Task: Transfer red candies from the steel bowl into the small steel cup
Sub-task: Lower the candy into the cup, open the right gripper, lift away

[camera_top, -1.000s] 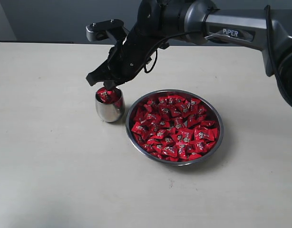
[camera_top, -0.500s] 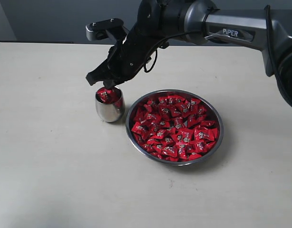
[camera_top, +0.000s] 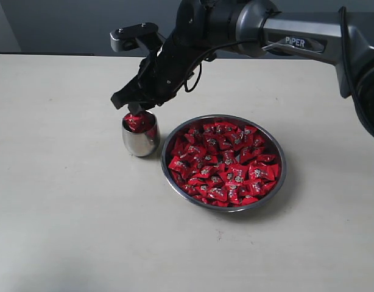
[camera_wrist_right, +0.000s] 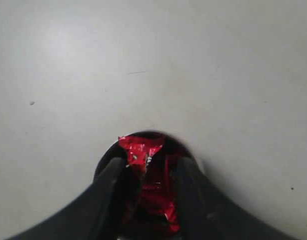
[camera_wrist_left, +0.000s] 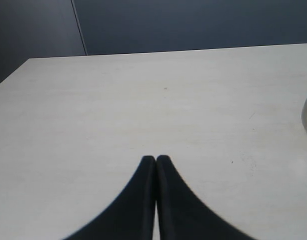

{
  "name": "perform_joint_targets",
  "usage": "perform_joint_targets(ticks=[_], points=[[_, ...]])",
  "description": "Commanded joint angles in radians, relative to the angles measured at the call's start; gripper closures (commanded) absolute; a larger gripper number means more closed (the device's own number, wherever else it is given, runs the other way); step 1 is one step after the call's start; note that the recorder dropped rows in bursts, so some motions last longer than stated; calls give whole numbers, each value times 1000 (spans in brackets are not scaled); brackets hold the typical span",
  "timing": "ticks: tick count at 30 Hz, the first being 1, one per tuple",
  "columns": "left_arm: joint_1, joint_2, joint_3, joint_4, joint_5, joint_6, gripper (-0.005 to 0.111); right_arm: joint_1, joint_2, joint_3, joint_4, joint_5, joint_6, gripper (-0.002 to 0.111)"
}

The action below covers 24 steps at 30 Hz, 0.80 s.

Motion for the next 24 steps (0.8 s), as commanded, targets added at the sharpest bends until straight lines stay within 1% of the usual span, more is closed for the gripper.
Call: perform_joint_targets(ticks=[1,10,11,13,15,19,24], points=[[-7,-5,5,2,-8,-1,106,-4,-3,-7,-42,-19,2,74],[-7,-5,5,2,-8,-1,106,-4,-3,-7,-55,-17,21,73],[-7,-5,5,2,-8,-1,106,-4,-3,-7,-55,-17,21,70],[-7,-5,5,2,-8,-1,106,-4,-3,-7,-55,-17,21,61],[-7,-5,5,2,-8,-1,106,-4,-3,-7,-55,-17,21,55],[-7,-5,5,2,-8,-1,106,-4,-3,-7,-78,-17,21,57],[-7,-5,5,2,-8,-1,106,-4,-3,-7,-97,-17,35,57]])
